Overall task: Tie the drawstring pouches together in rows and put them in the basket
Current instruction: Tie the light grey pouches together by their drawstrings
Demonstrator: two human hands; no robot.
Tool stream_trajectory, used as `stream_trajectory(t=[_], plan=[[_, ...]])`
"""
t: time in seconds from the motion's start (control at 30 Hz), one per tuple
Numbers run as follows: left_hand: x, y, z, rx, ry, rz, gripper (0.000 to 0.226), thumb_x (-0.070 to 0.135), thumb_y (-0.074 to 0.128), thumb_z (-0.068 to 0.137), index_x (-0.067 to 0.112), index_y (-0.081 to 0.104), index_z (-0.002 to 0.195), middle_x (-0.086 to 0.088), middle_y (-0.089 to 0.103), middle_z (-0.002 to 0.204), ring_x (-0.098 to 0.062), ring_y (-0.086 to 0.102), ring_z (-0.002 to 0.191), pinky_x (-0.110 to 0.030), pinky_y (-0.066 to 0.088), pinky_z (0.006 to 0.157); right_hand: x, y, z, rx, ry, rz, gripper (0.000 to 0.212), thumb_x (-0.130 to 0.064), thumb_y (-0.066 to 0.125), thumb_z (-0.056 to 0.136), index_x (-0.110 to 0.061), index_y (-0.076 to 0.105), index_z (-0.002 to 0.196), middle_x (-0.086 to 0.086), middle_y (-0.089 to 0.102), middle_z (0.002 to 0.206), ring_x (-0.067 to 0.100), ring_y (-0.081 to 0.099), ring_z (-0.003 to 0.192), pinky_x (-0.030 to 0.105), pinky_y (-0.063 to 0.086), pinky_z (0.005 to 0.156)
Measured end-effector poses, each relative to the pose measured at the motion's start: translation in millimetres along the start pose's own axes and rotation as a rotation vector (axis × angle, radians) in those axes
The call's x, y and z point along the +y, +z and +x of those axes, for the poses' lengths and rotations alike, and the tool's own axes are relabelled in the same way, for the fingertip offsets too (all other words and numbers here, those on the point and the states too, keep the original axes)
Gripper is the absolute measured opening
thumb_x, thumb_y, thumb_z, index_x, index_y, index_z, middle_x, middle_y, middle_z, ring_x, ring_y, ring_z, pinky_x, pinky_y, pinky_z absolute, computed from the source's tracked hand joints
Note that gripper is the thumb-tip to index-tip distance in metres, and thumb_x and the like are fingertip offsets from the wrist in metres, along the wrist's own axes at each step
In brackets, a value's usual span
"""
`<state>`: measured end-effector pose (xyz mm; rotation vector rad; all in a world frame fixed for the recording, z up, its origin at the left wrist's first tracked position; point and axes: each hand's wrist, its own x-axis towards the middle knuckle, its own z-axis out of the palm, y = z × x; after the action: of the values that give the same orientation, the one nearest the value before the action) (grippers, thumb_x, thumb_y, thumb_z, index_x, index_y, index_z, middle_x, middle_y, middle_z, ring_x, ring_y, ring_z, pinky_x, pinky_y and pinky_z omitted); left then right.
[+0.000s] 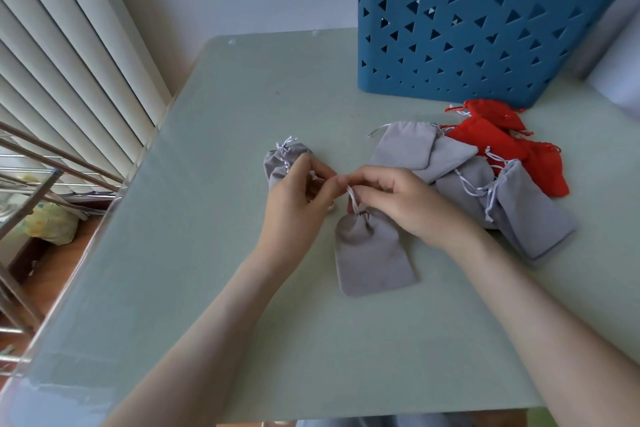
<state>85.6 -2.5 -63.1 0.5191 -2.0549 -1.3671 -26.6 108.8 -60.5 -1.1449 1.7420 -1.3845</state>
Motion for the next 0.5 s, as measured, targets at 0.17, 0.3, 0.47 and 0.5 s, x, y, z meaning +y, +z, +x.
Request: stream_trajectory(t=[0.17, 0.3, 0.47, 0.5], plan=[[-2.9, 1.2, 0.3, 0.03, -0.034, -0.025, 0.019, 0.012, 0.066, 0.088, 0.013, 0.052, 0.075, 0.01, 0.06, 0.06, -0.003, 0.058, 0.054, -0.021, 0.049, 0.057, 0.1, -3.8, -0.6, 0.013, 0.018, 0.09, 0.01, -0.011, 0.058, 0.092, -0.011, 0.065, 0.1, -0.002, 0.065, 0.073, 0.013, 0.057, 0.079, 0.026, 0.042, 0.082], [-5.1, 2.3, 1.1, 0.018, -0.064, -0.083, 0.015, 0.011, 0.065, 0.089, 0.003, 0.055, 0.081, -0.003, 0.066, 0.068, -0.011, 0.065, 0.06, -0.029, 0.057, 0.065, 2.3, -1.5, 0.4, 0.02, 0.027, 0.047, 0.026, -0.005, 0.064, 0.087, -0.019, 0.057, 0.108, -0.007, 0.066, 0.073, 0.01, 0.06, 0.079, 0.027, 0.045, 0.084], [-5.0, 4.6, 1.6, -0.039, -0.078, -0.073, 0.01, 0.012, 0.063, 0.09, 0.012, 0.061, 0.08, 0.001, 0.065, 0.069, -0.004, 0.06, 0.062, -0.019, 0.053, 0.066, 3.2, -0.8, 1.0, 0.109, -0.017, 0.105, 0.027, -0.019, 0.066, 0.08, -0.031, 0.06, 0.103, -0.01, 0.063, 0.081, 0.017, 0.054, 0.078, 0.031, 0.044, 0.084], [-5.7, 4.8, 1.9, -0.05, -0.079, -0.071, 0.01, 0.012, 0.062, 0.091, 0.013, 0.062, 0.081, 0.002, 0.065, 0.069, -0.004, 0.059, 0.063, -0.019, 0.051, 0.067, 3.0, -0.2, 1.2, 0.122, -0.032, 0.106, 0.024, -0.015, 0.066, 0.083, -0.031, 0.062, 0.101, -0.01, 0.062, 0.081, 0.015, 0.054, 0.077, 0.029, 0.044, 0.083]])
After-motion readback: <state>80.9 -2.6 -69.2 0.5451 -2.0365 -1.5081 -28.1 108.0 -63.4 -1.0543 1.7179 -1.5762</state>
